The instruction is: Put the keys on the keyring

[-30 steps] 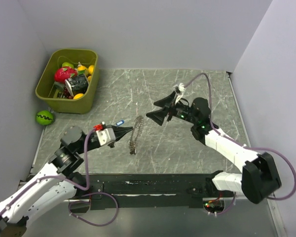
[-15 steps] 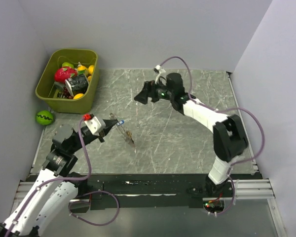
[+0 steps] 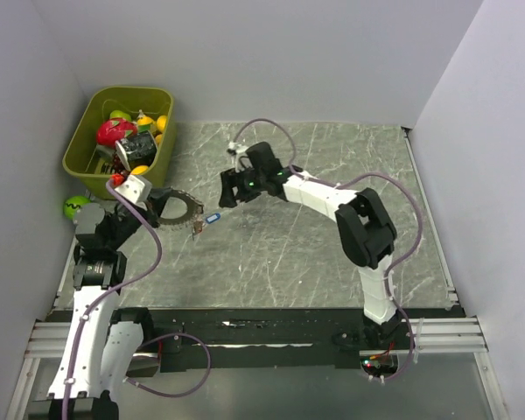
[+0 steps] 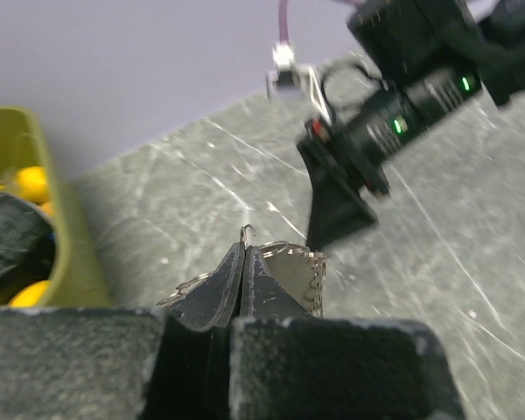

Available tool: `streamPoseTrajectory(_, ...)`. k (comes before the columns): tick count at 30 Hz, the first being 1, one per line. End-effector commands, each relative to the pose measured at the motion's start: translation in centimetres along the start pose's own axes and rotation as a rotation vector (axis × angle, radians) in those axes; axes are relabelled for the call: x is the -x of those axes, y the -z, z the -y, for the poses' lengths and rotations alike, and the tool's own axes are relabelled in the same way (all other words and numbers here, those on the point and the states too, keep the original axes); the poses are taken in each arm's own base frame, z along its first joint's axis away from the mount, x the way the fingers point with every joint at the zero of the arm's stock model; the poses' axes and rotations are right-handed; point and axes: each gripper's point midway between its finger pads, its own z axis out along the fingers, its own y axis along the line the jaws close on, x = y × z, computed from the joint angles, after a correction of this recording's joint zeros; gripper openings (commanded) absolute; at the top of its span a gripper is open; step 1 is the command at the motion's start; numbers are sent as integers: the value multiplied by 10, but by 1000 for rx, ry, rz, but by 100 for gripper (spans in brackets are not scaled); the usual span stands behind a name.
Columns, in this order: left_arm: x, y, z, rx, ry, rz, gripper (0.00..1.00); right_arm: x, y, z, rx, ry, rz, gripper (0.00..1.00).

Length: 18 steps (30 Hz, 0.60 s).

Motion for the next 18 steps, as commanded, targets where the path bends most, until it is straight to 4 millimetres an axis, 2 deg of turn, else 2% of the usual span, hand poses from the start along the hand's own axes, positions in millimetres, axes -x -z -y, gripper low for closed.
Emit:
streamPoseTrajectory(1,56,5,-26,98,-74,154,1,20,-15,-21,21,129,23,77)
streamPoseTrajectory(2,57,7,-31,126,-79,159,1,10,-29,-22,28,133,-6,76)
streamPoseTrajectory(3,59,10,-39,161,-81,160,1,7,-33,-22,22,137,-25,76)
streamPoseTrajectory(4,63,12,-44,189,-89,169,1,16,-37,-29,30,153,-11,76)
streamPoseTrajectory(5,68,13,-45,198,-63,183,1,6,-49,-29,22,154,-41,76)
streamPoseTrajectory(7,71,15,-49,209,-60,198,1,11,-57,-36,23,172,-40,76)
streamPoseTrajectory(9,80,16,-50,214,-65,224,1,2,-70,-36,2,182,-62,76)
streamPoseTrajectory(10,83,16,-50,213,-67,234,1,3,-74,-36,-6,181,-60,75)
streamPoseTrajectory(14,107,20,-47,203,-105,296,1,-13,-92,-30,-24,166,-94,69)
streamPoseTrajectory(18,123,22,-39,170,-133,328,1,-24,-102,-28,-21,172,-104,63)
